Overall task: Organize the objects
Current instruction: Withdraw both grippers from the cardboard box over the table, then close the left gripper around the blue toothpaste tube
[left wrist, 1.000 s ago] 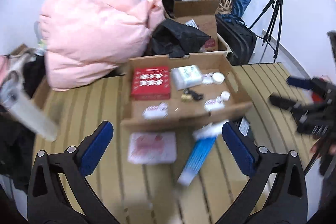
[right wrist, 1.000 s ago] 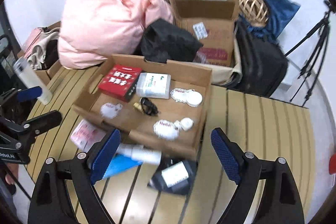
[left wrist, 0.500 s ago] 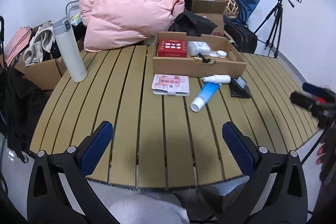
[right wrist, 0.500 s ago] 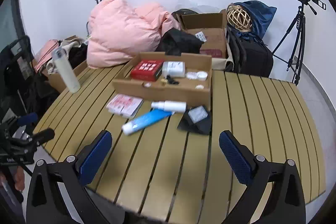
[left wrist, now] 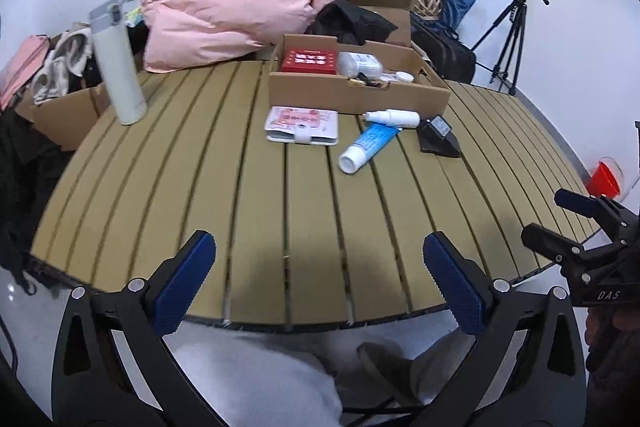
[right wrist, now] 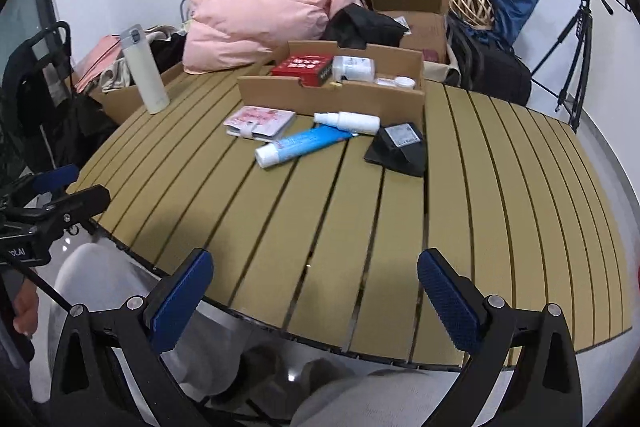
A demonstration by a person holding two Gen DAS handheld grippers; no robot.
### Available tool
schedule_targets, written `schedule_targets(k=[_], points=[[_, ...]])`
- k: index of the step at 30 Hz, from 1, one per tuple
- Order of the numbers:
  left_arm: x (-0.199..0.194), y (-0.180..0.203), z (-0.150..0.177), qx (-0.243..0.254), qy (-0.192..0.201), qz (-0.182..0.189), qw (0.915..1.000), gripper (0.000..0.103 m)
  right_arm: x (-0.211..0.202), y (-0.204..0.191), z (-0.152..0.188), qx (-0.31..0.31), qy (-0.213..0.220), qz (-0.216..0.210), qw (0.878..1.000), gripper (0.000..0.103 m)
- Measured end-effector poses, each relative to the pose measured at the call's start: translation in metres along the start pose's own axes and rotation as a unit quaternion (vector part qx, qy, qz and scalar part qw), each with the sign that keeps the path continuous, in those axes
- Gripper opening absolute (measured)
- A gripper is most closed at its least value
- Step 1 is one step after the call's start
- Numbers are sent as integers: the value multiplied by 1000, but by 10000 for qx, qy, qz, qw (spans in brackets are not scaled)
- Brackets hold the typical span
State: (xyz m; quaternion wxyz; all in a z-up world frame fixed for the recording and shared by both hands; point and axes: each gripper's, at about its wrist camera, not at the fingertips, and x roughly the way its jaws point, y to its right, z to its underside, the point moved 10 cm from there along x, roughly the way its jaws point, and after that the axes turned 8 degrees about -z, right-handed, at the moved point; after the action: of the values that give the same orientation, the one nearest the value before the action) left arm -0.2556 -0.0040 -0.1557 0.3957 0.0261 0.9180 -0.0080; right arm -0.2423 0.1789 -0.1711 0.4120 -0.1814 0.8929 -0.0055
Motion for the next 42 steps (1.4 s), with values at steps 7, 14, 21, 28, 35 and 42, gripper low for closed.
schedule_targets(k=[7, 14, 21, 28, 35, 42], points=[[60, 26, -16, 184, -68, 188, 9996, 91, 20, 34, -4, 417, 117, 5, 9991, 73], [139, 51, -40, 714, -316, 76, 9969, 81, 63, 60, -22, 544, 22, -17, 9985, 53], [188, 84, -46, 1333, -456, 138, 9899, 66, 98, 70, -38, 732, 124, -55, 9972, 53], [184, 66, -33, 1175, -850, 588, 9877, 27, 120, 60, -31, 665, -83, -314, 9973, 53], [165, -16, -33, 154, -1082, 523, 9926, 34, 129, 47, -46, 499, -127, -663, 9965, 53], [165, -46, -25, -984, -1328, 470, 9851, 40, 179, 17, -78, 325, -401, -1208, 9913, 53]])
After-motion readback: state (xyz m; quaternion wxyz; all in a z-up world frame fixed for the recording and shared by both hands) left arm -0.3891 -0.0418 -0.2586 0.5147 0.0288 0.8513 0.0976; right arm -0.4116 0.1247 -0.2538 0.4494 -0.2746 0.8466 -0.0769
